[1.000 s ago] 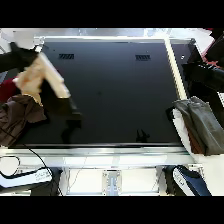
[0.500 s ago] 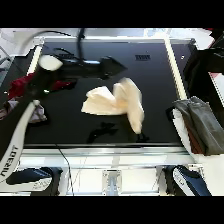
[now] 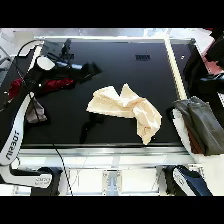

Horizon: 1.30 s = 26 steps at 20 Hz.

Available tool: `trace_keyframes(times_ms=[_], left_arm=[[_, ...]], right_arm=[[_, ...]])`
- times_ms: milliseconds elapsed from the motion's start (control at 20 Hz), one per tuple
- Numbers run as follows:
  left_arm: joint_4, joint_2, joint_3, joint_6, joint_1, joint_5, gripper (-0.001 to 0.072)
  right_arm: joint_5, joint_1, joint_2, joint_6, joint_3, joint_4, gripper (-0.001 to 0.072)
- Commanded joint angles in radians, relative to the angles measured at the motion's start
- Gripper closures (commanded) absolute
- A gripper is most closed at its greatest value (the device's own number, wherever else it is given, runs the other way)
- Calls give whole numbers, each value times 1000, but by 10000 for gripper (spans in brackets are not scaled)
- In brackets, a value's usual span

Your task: Fold the shirts.

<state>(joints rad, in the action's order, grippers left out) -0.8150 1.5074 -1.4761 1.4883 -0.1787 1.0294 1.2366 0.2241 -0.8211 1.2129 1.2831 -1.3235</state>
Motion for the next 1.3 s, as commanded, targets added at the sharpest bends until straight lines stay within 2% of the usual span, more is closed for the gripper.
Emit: trace_keyframes(times_ms=[0, 100, 150, 200, 250, 350, 400, 500, 550, 700, 750, 850, 900, 1050, 1100, 1200, 1250], left_arm=[[-337, 64, 13, 249, 101, 195, 15], [-212, 100, 14, 270, 108, 69, 15], [-82, 123, 14, 268, 100, -11, 15], [70, 152, 14, 226, 85, -80, 15], [210, 182, 14, 142, 68, -120, 14], [418, 241, 13, -134, 19, -165, 15], [465, 264, 13, -285, -13, -200, 15], [473, 287, 10, -505, -77, -265, 16], [443, 292, 7, -516, -103, -273, 16], [257, 303, 8, -310, -170, -271, 17], [214, 307, 8, -267, -188, -276, 17], [175, 322, 7, -134, -216, -316, 40], [165, 329, 7, -83, -225, -339, 80], [161, 340, 6, -80, -245, -347, 121], [157, 339, 1, -112, -256, -344, 138], [157, 339, -15, -235, -284, -327, 138], [155, 338, -20, -248, -295, -301, 138]], right_arm=[[-2, 1, -5, 18, -120, -37, 380], [-7, 0, -5, 47, -186, -10, 379], [-6, 0, -5, 52, -209, 6, 380], [-6, 0, -5, 52, -227, 29, 380], [-6, 0, -5, 52, -239, 46, 380], [-10, 0, -4, 52, -241, 56, 380], [-17, 0, -5, 52, -241, 57, 380], [-27, 0, -5, 52, -241, 63, 379], [-26, 0, -5, 52, -241, 63, 379], [-19, 0, -10, 54, -241, 63, 379], [-14, 0, -17, 54, -246, 65, 379], [-16, 0, -30, 54, -279, 73, 379], [-17, 0, -37, 54, -299, 80, 379], [-25, 0, -48, 53, -348, 96, 379], [-25, 0, -48, 51, -353, 96, 379], [-30, 0, -48, 50, -354, 97, 379], [-33, 0, -48, 50, -354, 97, 379]])
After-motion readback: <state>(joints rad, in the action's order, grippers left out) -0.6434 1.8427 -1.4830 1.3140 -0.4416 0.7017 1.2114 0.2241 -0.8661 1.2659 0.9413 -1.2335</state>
